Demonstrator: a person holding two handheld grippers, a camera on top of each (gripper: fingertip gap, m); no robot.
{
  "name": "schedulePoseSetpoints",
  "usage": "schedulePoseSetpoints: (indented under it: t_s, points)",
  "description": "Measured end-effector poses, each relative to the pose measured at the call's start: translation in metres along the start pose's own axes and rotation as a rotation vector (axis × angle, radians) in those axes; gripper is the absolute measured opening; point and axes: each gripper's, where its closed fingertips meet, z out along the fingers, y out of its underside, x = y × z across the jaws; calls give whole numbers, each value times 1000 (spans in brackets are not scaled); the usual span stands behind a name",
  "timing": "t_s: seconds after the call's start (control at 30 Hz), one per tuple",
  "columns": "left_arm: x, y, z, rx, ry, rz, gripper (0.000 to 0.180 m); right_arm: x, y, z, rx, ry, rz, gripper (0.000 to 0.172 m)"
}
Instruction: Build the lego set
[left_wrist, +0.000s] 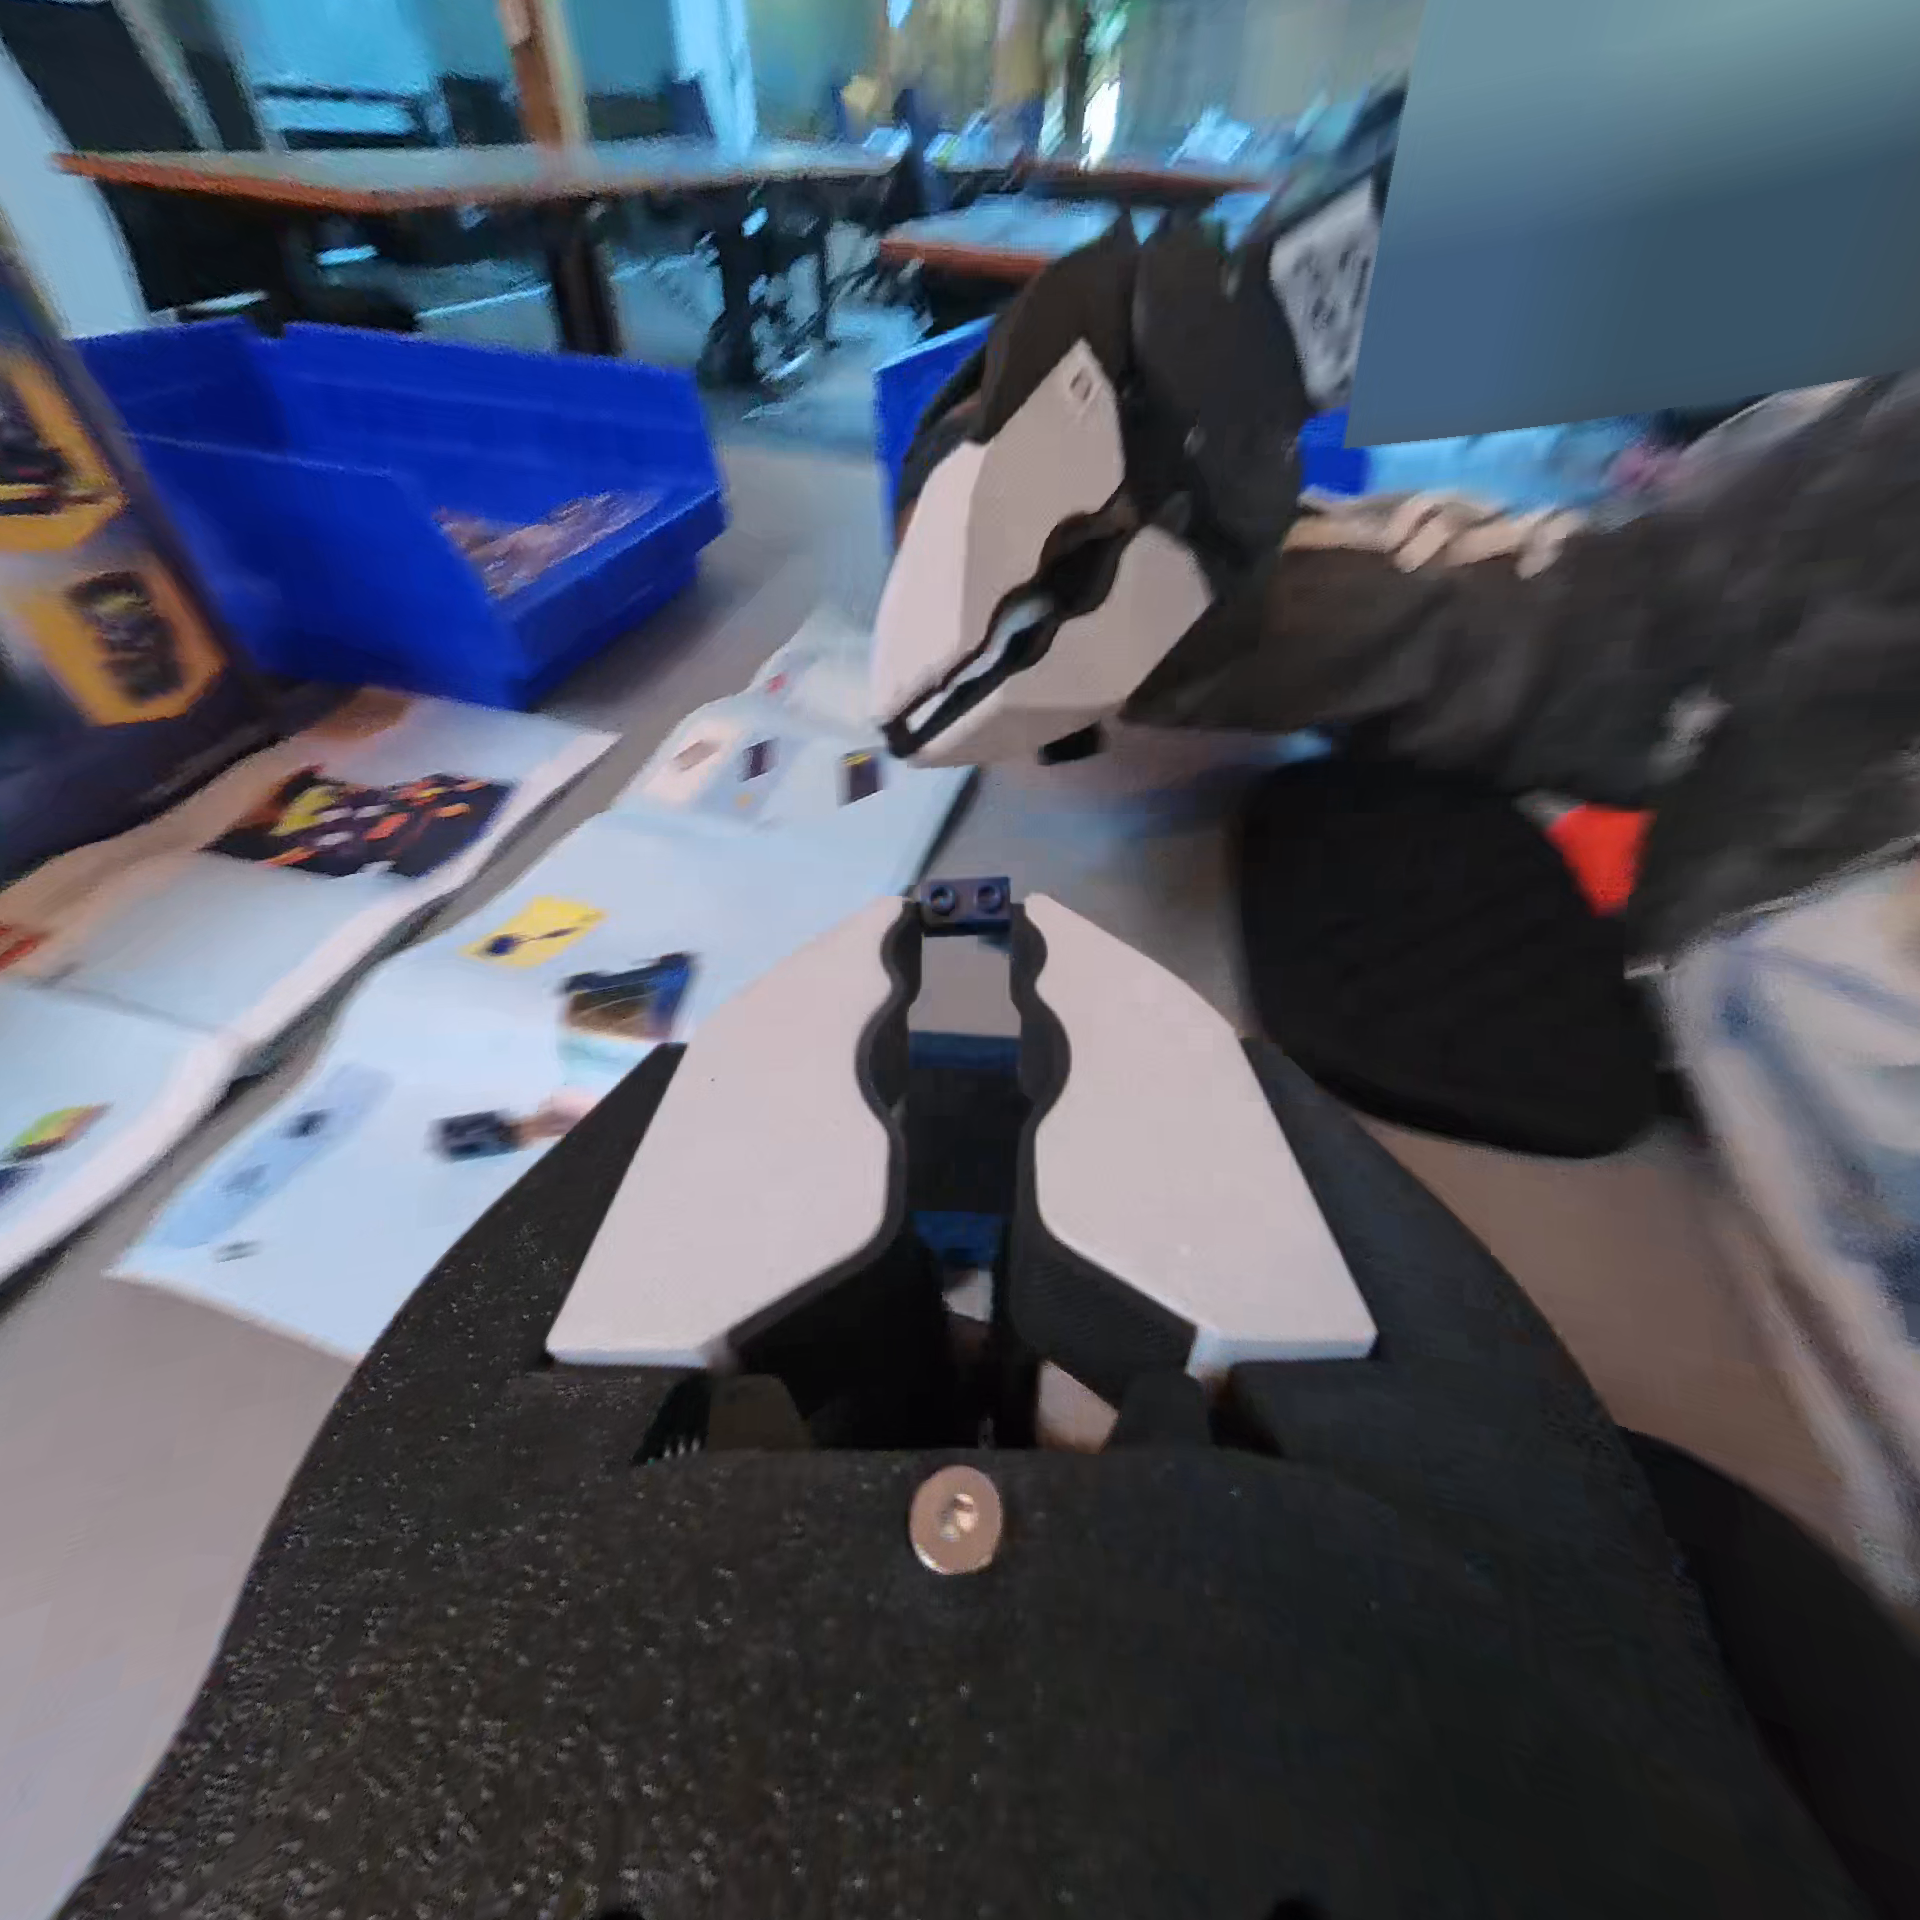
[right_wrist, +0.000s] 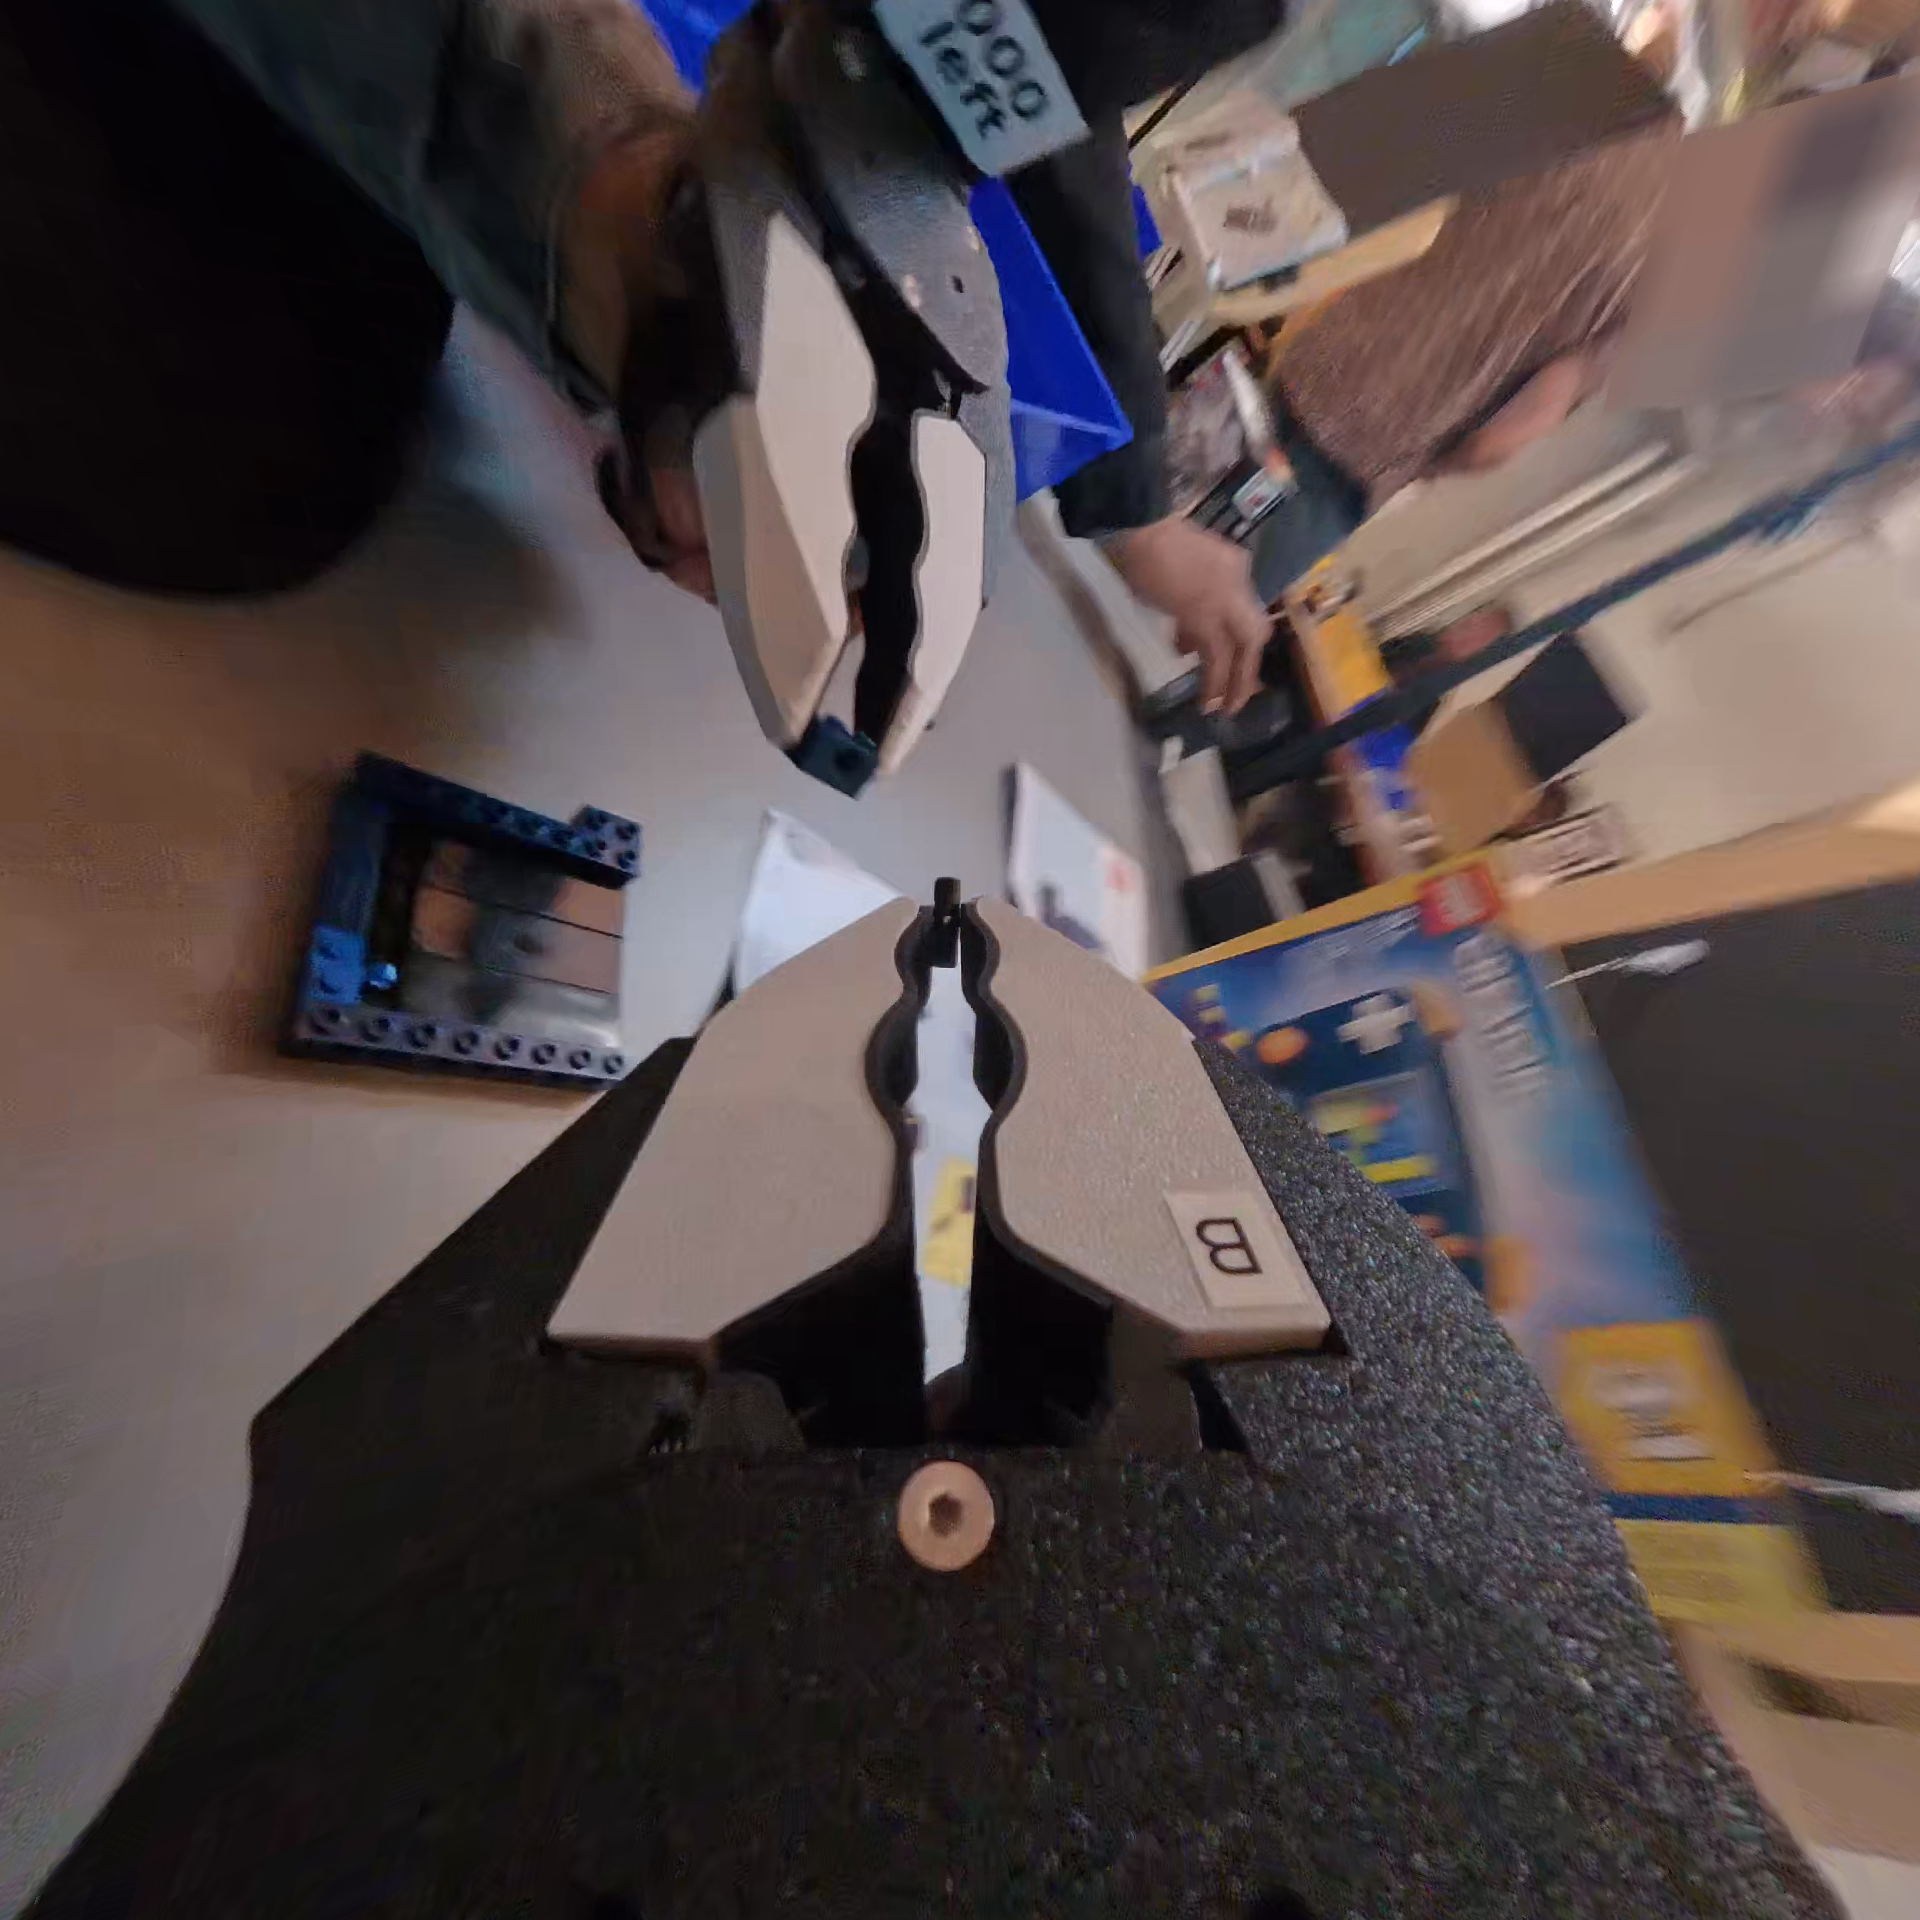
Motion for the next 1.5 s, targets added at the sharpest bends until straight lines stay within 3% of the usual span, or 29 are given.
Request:
schedulePoseSetpoints:
  t_s: [0.13,0.33,0.53,0.9,1.13,1.5]
  points:
    - [21,4,-9,22,60,-130,16,-15,-24,2,-71,50,-317,5]
    - [19,16,-13,-75,-47,3,15,-39,-28,17,-190,70,-639,5]
    - [21,26,-10,-139,-79,135,15,-47,-28,22,-195,47,-652,5]
    - [26,33,-10,-189,-57,198,15,-59,-27,24,-149,8,-602,4]
    - [23,34,-6,-188,-88,110,15,-59,-22,23,-179,23,-568,4]
    - [13,43,-4,-221,-174,-38,15,-61,-11,28,-317,63,-756,3]
